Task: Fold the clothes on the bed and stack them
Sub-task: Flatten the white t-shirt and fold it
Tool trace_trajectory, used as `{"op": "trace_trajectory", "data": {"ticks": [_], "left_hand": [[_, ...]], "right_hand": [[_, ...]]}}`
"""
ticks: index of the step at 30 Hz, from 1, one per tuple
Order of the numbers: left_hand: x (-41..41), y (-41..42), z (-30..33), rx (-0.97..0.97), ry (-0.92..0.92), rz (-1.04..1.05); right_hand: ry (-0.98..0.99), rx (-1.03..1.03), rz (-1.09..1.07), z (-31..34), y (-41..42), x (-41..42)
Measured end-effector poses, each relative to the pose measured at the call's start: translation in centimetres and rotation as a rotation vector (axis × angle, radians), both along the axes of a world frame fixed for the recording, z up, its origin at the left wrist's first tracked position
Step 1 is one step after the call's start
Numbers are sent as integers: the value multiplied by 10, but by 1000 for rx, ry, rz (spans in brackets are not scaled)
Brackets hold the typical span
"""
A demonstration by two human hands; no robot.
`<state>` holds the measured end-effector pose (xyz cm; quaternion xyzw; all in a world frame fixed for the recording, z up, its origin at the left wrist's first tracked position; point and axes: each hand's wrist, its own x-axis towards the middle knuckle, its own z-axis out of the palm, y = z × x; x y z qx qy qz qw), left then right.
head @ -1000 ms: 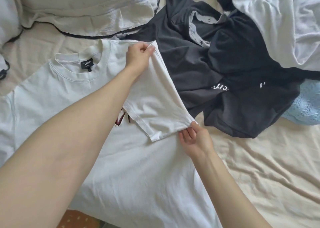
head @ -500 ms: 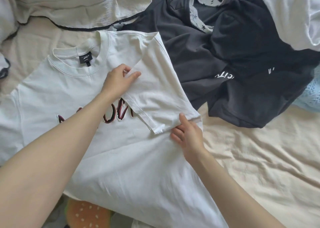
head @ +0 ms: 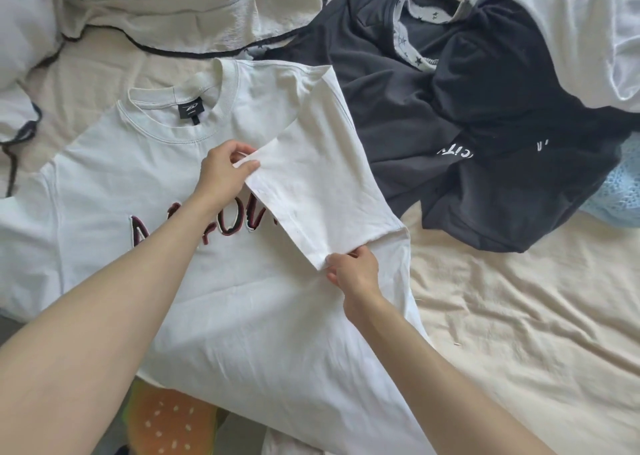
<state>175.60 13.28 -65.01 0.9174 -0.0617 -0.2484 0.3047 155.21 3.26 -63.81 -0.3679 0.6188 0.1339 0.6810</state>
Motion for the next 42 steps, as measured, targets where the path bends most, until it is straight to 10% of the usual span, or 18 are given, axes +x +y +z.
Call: {"op": "trace_trajectory", "data": {"ticks": [5,15,22,42], "left_hand": [[-18,7,-3,93,-119,-89],[-124,16,-22,341,-218,-611],[-149,18,-25,455,-122,-592],[-218,224,30,368,-56,-184]], "right_hand": [[39,-120,176,0,-5,-4],[-294,-1430,1021,1,-16,-25],[-280,-1281,1603,-22,-29,-44],[-332,-1122,1712,28,124,-22]]}}
